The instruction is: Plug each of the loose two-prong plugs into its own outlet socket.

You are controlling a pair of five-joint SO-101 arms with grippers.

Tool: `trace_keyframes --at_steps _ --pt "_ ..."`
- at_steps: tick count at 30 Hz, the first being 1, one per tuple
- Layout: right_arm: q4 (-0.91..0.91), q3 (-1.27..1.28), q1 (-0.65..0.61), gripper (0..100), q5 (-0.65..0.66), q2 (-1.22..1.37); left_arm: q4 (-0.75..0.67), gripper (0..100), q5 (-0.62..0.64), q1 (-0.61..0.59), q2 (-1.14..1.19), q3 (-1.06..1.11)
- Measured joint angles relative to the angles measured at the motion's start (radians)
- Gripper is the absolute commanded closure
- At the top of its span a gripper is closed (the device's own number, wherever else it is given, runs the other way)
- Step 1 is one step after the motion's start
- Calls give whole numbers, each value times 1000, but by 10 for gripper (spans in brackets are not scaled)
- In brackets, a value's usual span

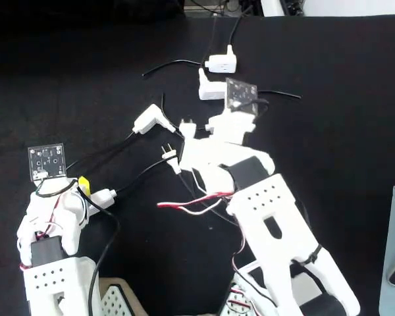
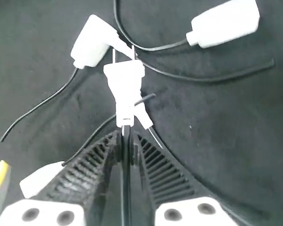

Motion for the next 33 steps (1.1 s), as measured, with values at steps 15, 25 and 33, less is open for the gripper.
trace_keyframes --at_steps 15,25,33 --pt "-213 229 104 985 -178 -186 0 830 0 0 0 0" --pt "-364 520 224 973 -250 -514 0 830 0 0 0 0" --pt "-316 617 235 666 -278 -671 0 830 0 0 0 0"
